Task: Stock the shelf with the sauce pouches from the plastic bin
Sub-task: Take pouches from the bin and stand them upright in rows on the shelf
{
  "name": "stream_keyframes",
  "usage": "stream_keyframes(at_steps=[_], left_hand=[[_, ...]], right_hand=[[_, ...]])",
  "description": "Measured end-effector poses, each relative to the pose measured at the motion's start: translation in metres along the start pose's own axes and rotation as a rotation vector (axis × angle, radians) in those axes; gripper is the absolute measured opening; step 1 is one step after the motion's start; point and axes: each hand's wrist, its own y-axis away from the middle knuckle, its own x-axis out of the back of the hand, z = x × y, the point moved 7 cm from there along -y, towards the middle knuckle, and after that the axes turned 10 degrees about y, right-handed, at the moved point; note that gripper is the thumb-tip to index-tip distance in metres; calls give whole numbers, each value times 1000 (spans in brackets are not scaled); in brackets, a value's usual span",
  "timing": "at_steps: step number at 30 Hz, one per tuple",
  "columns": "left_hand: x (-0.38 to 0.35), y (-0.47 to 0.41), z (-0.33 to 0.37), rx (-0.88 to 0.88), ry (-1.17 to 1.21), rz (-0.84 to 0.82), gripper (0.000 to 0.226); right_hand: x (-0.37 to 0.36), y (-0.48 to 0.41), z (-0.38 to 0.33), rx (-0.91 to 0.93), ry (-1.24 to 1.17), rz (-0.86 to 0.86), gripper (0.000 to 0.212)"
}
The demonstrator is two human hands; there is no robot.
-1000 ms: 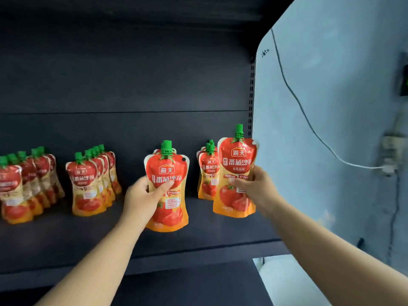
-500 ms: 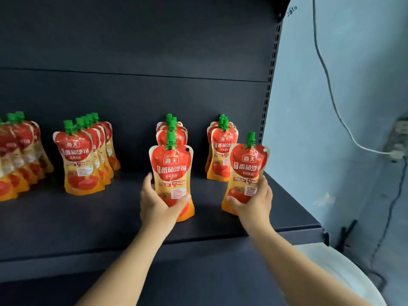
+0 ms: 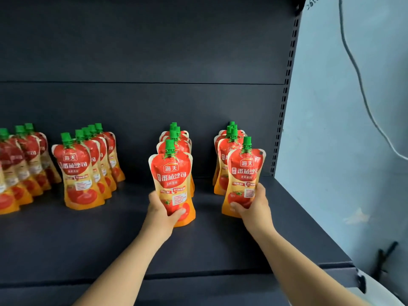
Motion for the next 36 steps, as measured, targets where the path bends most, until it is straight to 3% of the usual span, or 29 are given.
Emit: stream_keyframes(at_steps=[7,20,26,36], left_hand=[[-6,-35,-13,73,-36,35,65],[-15,-62,-18,70,-31,-137,69],[-17,-64,-20,57,2,-135,73],[-14,-67,-20,43,32,-102,78]], right_hand=[[-16,-29,1,46,35,-26,51],[-28,-53,3,56,76,-13,70],[-26,-66,1,10,-70,-59,89],[-27,-80,9,2,-105,-85,66]])
